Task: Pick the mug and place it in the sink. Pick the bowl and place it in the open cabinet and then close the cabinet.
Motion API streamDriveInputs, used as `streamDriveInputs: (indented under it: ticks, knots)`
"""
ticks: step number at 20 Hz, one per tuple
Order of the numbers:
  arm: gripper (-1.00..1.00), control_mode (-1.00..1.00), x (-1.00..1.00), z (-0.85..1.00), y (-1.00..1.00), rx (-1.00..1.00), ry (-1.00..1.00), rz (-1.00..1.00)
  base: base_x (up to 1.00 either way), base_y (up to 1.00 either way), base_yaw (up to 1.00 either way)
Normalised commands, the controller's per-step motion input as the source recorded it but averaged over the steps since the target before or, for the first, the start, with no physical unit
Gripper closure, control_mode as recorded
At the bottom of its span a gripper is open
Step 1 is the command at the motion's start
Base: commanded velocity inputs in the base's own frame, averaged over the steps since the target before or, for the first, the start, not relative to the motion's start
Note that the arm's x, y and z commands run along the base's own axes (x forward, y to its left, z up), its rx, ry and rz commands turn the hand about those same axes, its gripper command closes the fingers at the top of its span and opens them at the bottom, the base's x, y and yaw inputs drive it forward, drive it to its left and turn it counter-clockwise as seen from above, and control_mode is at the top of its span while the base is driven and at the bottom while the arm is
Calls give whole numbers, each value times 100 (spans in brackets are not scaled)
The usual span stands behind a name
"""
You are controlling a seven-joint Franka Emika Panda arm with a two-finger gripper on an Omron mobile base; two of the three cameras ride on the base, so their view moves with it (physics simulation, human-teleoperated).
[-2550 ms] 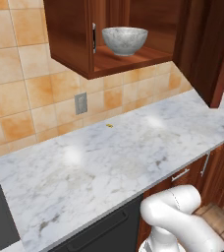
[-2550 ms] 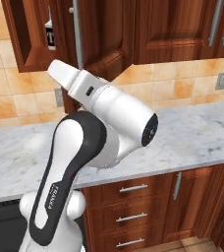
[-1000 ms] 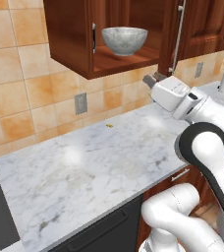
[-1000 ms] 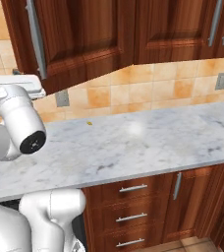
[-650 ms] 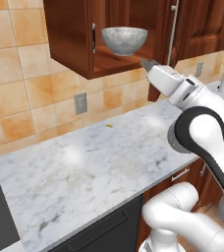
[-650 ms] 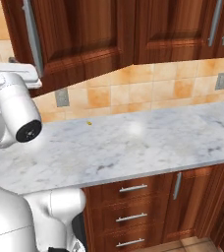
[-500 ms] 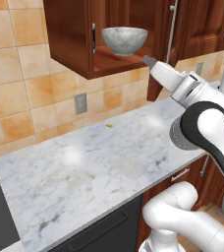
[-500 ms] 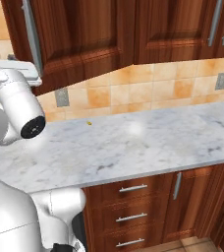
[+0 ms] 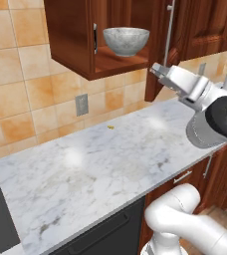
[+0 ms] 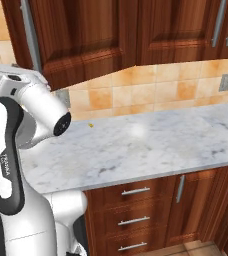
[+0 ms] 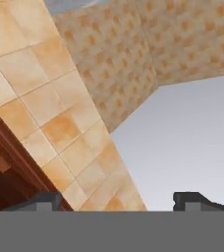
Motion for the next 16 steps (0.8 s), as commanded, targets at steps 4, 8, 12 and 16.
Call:
streamDriveInputs:
  ticks: [4, 8, 12, 16]
  knots:
    - [-100, -100, 100, -57, 13, 0, -11, 16, 0, 0, 0]
    - [-100, -100, 100, -52, 24, 0, -14, 10, 0, 0, 0]
    - [-100, -100, 100, -60, 18, 0, -11, 9, 0, 0, 0]
    - [-100, -100, 100, -63, 1, 0, -1, 11, 0, 0, 0]
